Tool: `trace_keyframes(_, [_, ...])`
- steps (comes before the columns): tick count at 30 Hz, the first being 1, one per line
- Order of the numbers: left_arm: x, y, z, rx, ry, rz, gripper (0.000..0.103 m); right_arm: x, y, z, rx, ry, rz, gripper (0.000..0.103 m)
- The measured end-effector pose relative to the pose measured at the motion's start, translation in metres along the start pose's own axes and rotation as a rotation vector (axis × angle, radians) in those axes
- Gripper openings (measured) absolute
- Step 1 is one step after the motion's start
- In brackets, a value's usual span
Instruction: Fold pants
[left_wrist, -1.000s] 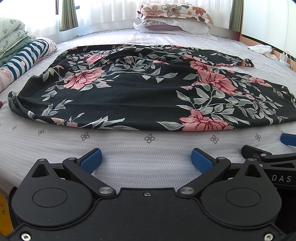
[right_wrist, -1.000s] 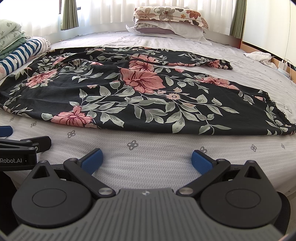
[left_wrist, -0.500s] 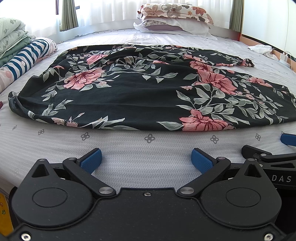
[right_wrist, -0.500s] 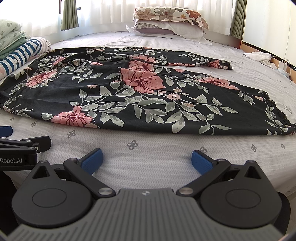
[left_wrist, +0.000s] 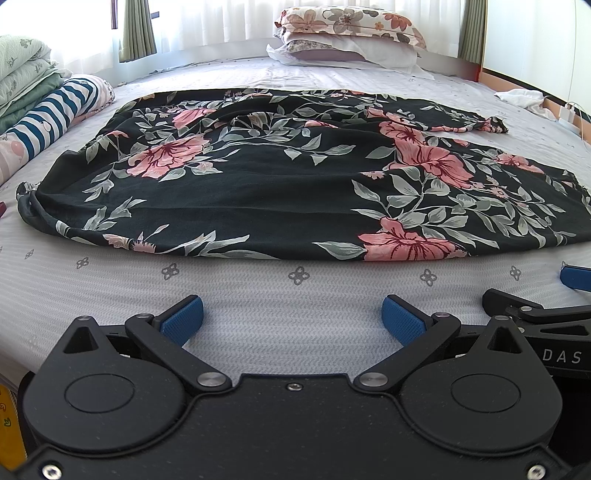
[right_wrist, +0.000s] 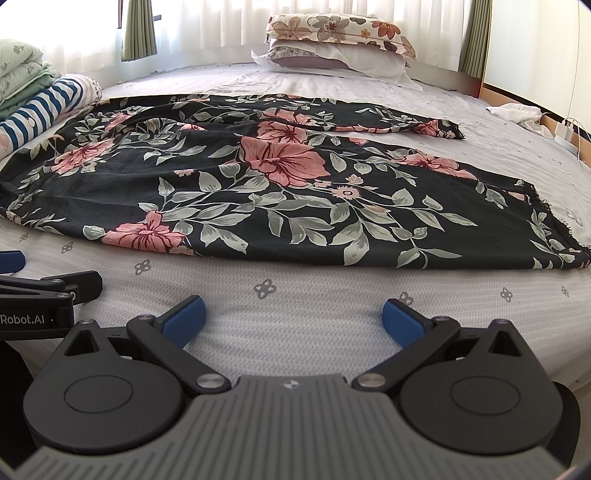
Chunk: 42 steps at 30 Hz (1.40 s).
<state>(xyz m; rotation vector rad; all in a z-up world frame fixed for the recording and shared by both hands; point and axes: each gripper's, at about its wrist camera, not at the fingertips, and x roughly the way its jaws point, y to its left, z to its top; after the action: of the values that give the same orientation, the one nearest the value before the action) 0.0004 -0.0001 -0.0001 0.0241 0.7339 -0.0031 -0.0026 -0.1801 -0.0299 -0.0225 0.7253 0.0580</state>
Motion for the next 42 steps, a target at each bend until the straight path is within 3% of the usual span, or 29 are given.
trace_keyframes(10, [-0.001, -0.002, 0.001, 0.013, 0.008, 0.009, 0.103, -0.002, -0.002, 0.000, 0.005, -0.009, 0.004, 0.103])
trace_keyframes(15, [-0.002, 0.004, 0.018, 0.047, 0.081, -0.004, 0.103, -0.021, -0.022, -0.007, 0.121, -0.103, -0.013, 0.103])
trace_keyframes(19, [-0.014, 0.037, 0.037, -0.001, 0.022, 0.111, 0.103, -0.023, -0.065, 0.004, 0.251, -0.155, -0.082, 0.103])
trace_keyframes(22, [-0.018, 0.075, 0.054, -0.063, -0.053, 0.212, 0.103, -0.016, -0.107, 0.014, 0.372, -0.144, -0.153, 0.103])
trace_keyframes(27, [-0.003, 0.145, 0.075, -0.217, -0.064, 0.377, 0.102, -0.011, -0.171, 0.022, 0.541, -0.161, -0.206, 0.103])
trace_keyframes(30, [0.007, 0.183, 0.080, -0.317, -0.063, 0.411, 0.098, -0.013, -0.195, 0.021, 0.590, -0.185, -0.283, 0.100])
trace_keyframes(35, [0.028, 0.227, 0.078, -0.464, -0.050, 0.478, 0.092, -0.011, -0.221, 0.018, 0.615, -0.178, -0.395, 0.084])
trace_keyframes(42, [0.058, 0.256, 0.068, -0.585, -0.001, 0.517, 0.082, 0.005, -0.245, 0.010, 0.663, -0.135, -0.421, 0.065])
